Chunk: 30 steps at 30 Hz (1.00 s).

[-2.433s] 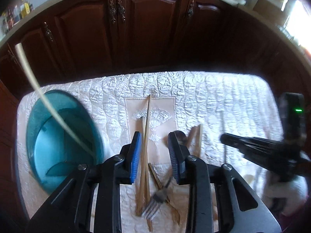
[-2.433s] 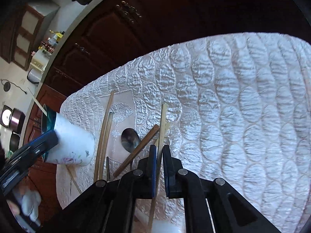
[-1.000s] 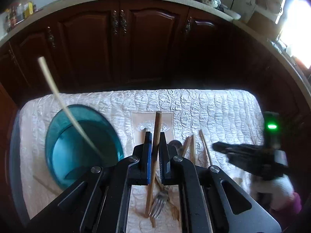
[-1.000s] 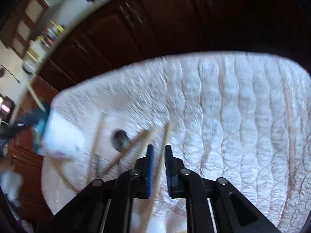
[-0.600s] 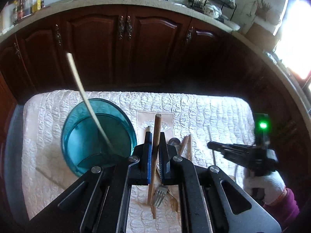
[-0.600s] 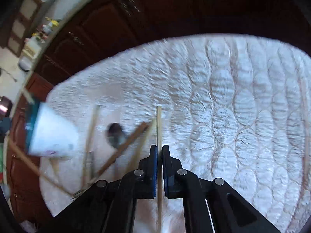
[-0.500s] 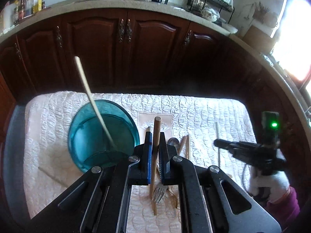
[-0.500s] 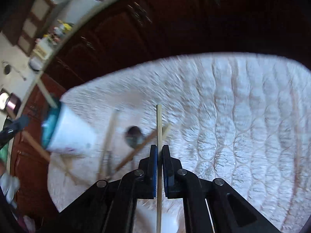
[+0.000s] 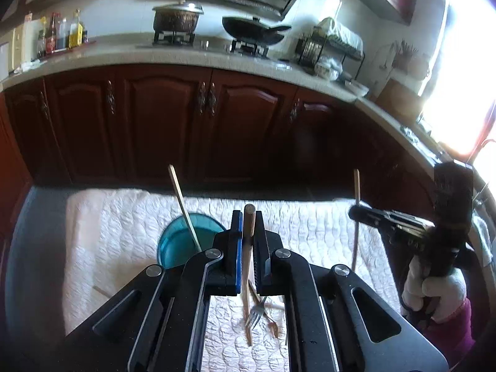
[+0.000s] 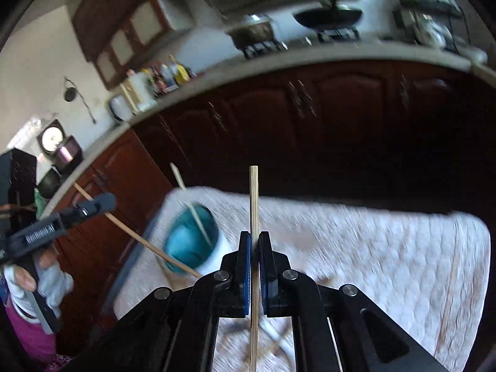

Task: Organize utensils
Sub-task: 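Lift both held chopsticks and carry them over the teal-rimmed holder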

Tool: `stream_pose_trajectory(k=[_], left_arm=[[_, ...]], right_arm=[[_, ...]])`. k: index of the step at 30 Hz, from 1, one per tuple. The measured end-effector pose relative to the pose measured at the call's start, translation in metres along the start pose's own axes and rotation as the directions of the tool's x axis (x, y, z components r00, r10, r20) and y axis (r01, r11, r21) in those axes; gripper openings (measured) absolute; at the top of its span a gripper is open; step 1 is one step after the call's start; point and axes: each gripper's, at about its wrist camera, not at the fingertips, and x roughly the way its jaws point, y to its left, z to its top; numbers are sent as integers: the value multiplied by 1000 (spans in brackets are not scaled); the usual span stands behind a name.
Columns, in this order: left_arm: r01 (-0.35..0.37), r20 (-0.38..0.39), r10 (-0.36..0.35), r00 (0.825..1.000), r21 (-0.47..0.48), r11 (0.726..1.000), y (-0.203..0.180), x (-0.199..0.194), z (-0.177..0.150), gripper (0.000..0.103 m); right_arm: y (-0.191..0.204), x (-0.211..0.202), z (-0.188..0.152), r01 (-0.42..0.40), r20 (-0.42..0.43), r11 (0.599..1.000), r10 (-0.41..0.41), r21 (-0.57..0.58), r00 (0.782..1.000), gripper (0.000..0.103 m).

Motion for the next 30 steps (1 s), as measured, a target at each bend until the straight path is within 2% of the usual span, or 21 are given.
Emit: stream_pose_trajectory(k=[6,8,14,18,21,26,30], left_arm=[[-37,58,37,998,-1,999,18,-28,26,4],[-69,77,69,995,2,998,26,-33,32,4],[-167,81,168,982,-14,986,55,-12,36,4],[-192,39,194,980,-39,981,70,20,26,4],[-219,64,221,973,-43,975,75,34,23,4],[-191,58,194,979,-59,980,80,49,33,4],[-175,56,179,982,-65,982,81,56,39,4]], right_arm=[[54,11,48,-57,90,997,61,-51,994,4],[69,22,60,-55,108,996,62,-66,992,4],[101,75,89,-64,151,996,73,-62,986,4],[104,114,90,-22,157,996,35,-81,987,4],[99,148,86,-8,130,997,19,-81,991,4],[88,181,75,-1,85,996,9,-84,996,4],[84,189,68,-10,55,994,16,-108,998,4]])
